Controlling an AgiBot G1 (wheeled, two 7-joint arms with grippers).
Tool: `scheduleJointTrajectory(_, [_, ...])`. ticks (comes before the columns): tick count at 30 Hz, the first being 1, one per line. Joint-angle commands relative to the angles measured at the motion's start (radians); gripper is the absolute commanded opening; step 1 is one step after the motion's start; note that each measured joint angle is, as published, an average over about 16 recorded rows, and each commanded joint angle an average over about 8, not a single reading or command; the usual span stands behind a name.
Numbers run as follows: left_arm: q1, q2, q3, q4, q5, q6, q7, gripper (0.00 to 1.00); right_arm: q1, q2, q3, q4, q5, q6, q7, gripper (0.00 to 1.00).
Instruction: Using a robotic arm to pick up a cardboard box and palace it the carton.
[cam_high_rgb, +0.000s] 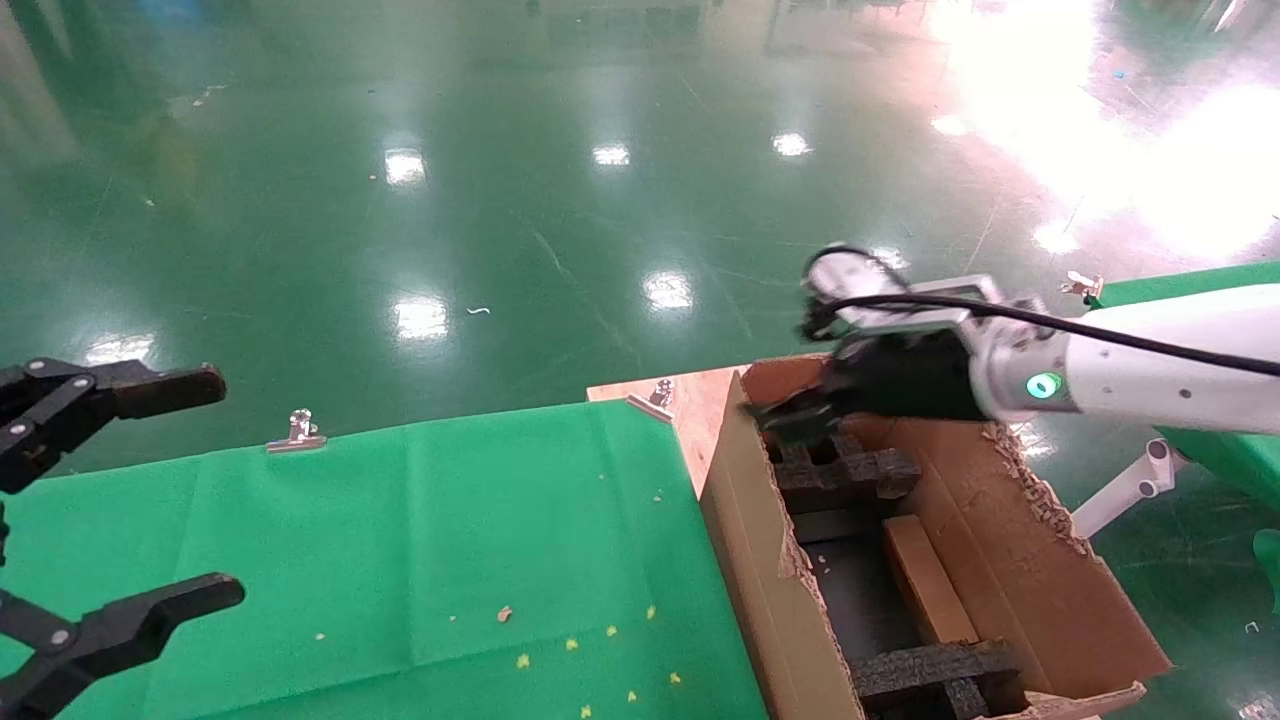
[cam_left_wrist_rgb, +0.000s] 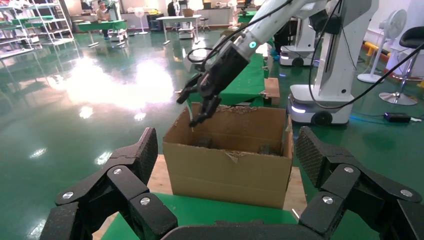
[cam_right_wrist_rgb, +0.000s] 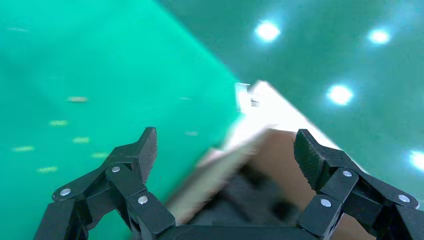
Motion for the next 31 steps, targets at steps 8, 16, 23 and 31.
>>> scheduleJointTrajectory(8, [0.0,0.0,0.0,0.0,0.0,0.0,0.0,1.0,0.017,0.033,0.068,0.084,0.171,-0.118,-0.132,1.0])
scheduleJointTrajectory(16, [0.0,0.0,0.0,0.0,0.0,0.0,0.0,1.0,-0.009,0.02,0.09,0.049,0.154,-0.116,-0.123,1.0])
scheduleJointTrajectory(23, [0.0,0.0,0.0,0.0,0.0,0.0,0.0,1.0,-0.115,0.004,0.26,0.042,0.198,-0.207,-0.194,1.0])
scheduleJointTrajectory(31, [0.0,0.0,0.0,0.0,0.0,0.0,0.0,1.0,-0.235,-0.015,0.449,0.029,0.244,-0.306,-0.273,1.0])
